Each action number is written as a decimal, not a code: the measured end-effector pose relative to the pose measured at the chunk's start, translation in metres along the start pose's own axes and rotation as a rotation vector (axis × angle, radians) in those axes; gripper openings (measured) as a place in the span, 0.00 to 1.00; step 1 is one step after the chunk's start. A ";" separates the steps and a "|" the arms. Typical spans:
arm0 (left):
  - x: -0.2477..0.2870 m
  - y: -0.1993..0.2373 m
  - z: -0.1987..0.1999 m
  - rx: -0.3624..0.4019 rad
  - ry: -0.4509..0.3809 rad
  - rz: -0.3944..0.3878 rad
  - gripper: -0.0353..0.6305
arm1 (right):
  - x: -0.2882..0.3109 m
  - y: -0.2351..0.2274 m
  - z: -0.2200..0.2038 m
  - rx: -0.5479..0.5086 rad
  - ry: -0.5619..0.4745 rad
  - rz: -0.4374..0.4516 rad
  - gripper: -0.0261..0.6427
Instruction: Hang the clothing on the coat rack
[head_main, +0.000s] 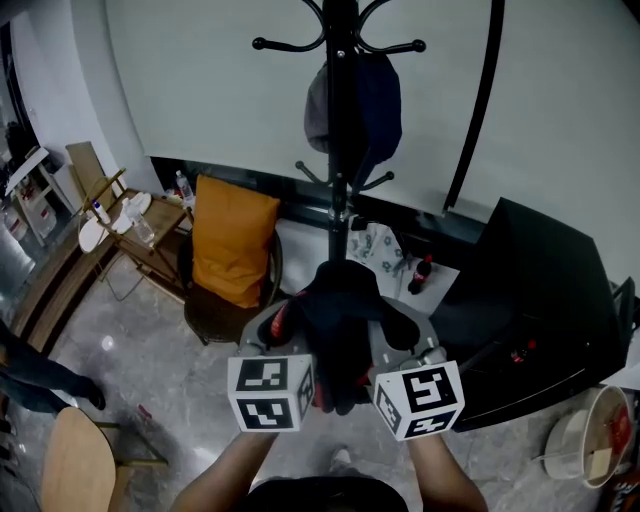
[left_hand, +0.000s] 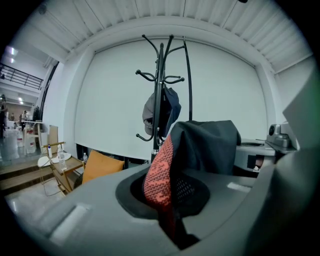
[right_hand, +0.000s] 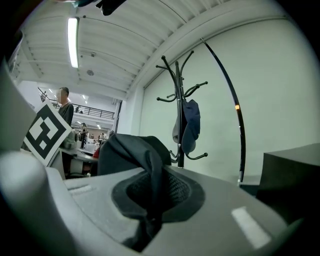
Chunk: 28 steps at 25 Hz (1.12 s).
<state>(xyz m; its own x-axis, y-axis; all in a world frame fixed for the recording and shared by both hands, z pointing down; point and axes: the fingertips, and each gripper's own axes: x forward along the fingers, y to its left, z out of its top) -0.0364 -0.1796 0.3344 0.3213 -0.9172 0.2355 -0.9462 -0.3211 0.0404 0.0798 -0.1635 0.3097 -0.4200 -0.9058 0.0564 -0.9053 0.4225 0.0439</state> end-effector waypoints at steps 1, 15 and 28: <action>0.004 0.000 0.001 -0.001 -0.001 0.013 0.08 | 0.003 -0.004 0.000 -0.003 0.001 0.011 0.06; 0.027 0.013 0.013 -0.018 -0.010 0.102 0.08 | 0.039 -0.021 0.007 -0.009 -0.010 0.086 0.06; 0.067 0.034 0.023 -0.017 -0.013 0.037 0.08 | 0.078 -0.030 0.008 -0.024 0.007 0.028 0.06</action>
<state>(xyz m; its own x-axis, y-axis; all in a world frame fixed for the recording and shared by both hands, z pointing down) -0.0462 -0.2578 0.3292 0.2867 -0.9313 0.2247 -0.9578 -0.2831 0.0489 0.0735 -0.2465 0.3045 -0.4444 -0.8934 0.0654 -0.8914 0.4483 0.0664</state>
